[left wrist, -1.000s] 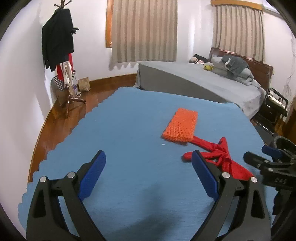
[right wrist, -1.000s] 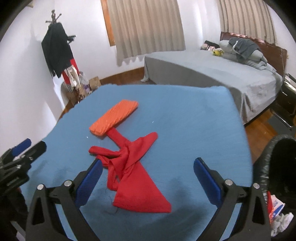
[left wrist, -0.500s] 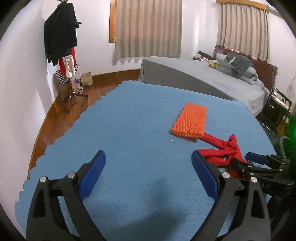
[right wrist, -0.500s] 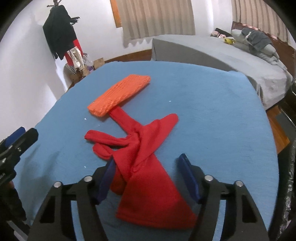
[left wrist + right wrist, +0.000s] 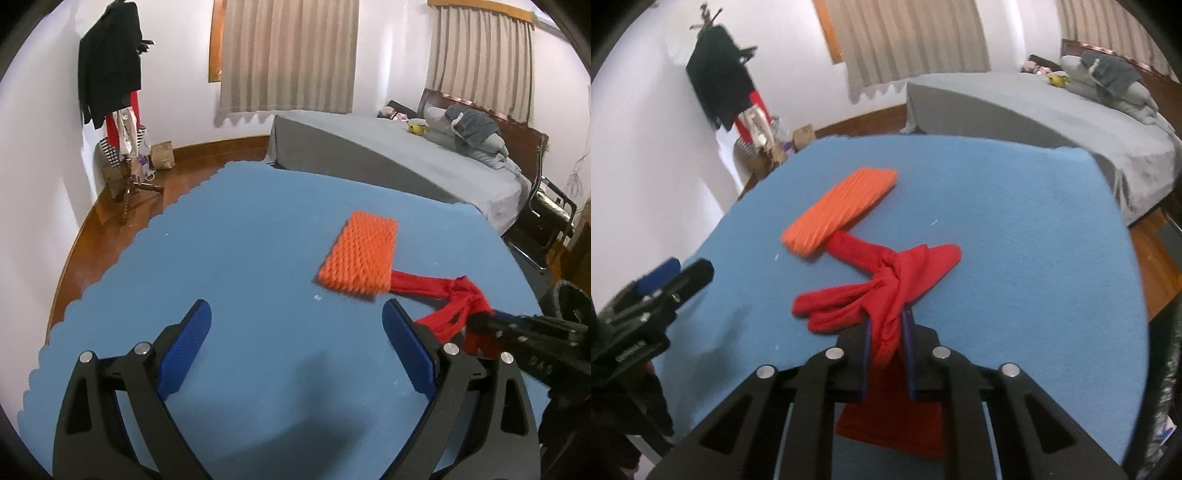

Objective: Collect trash
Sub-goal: 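Grasp the red glove with the right gripper while the left gripper grasps the orange mesh sleeve, then lift the orange mesh sleeve and red glove and carry both over the bin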

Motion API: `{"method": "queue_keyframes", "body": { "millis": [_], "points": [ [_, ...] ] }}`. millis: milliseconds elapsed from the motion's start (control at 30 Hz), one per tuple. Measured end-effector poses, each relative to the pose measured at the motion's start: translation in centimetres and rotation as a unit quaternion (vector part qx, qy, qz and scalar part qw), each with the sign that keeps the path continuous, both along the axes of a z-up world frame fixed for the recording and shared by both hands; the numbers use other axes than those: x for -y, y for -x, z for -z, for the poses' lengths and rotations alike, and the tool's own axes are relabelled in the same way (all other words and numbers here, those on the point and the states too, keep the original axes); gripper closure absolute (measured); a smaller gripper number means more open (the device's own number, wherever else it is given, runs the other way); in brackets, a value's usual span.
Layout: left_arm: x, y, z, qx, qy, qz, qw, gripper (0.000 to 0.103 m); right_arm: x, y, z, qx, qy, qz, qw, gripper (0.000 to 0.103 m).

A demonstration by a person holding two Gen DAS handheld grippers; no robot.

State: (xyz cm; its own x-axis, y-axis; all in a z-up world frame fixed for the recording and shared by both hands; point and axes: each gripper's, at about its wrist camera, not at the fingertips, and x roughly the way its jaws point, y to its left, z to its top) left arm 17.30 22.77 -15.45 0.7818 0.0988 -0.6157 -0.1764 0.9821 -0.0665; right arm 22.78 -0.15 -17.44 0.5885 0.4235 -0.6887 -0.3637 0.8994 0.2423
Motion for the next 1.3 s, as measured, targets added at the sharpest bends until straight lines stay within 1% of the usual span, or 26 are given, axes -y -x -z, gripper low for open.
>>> {"method": "queue_keyframes", "body": {
  "millis": [167,267,367,567,767,833,867,933,1000,1067,1133,1167,1233,1267,1300],
  "points": [
    [1.0,-2.8,-0.1,-0.001,0.004,0.014,0.9999,0.012,2.5,-1.4,-1.3,0.014,-0.008,0.037,0.999,0.088],
    [1.6,-4.8,0.1,-0.009,0.007,0.025,0.9996,0.012,3.7,-2.3,-1.6,0.019,-0.008,0.057,0.998,0.088],
    [2.4,-6.6,0.6,-0.016,0.0,0.032,0.9994,0.012,4.6,-3.1,-1.5,0.02,-0.007,0.071,0.997,0.088],
    [3.2,-8.9,2.2,-0.038,-0.002,0.033,0.9987,0.012,4.7,-3.9,-0.9,0.015,-0.002,0.078,0.997,0.088],
    [3.1,-10.1,3.1,-0.057,0.014,0.031,0.9978,0.013,4.5,-3.8,-0.2,0.007,-0.001,0.08,0.997,0.088],
    [3.2,-10.6,3.4,-0.065,0.016,0.033,0.9972,0.02,4.4,-3.7,-0.1,0.005,-0.002,0.08,0.997,0.088],
    [3.3,-10.9,3.7,-0.074,0.017,0.036,0.9964,0.021,4.3,-3.7,-0.1,0.004,-0.002,0.079,0.997,0.088],
    [3.4,-11.4,4.2,-0.091,0.019,0.042,0.9948,0.029,4.3,-3.7,-0.1,0.003,-0.003,0.079,0.997,0.088],
    [3.4,-11.8,4.6,-0.102,0.025,0.049,0.9932,0.03,4.4,-3.6,-0.1,0.003,-0.005,0.08,0.997,0.088],
    [3.3,-11.8,4.7,-0.104,0.027,0.052,0.9929,0.034,4.4,-3.4,-0.2,0.003,-0.007,0.08,0.997,0.088],
    [3.4,-11.8,4.7,-0.103,0.026,0.06,0.9926,0.047,4.6,-3.4,-0.1,0.0,-0.007,0.081,0.997,0.088],
    [3.4,-11.8,4.7,-0.102,0.027,0.063,0.9924,0.051,4.6,-3.3,-0.1,-0.001,-0.006,0.081,0.997,0.088],
    [3.4,-11.7,4.6,-0.1,0.028,0.069,0.9922,0.064,4.6,-3.1,0.0,-0.003,-0.005,0.081,0.997,0.088],
    [3.5,-11.8,4.5,-0.098,0.028,0.072,0.9922,0.066,4.6,-3.0,-0.1,-0.003,-0.006,0.08,0.997,0.088],
    [3.6,-11.8,4.5,-0.096,0.027,0.074,0.9922,0.074,4.6,-2.9,-0.2,-0.003,-0.006,0.08,0.997,0.088]
  ]
}}
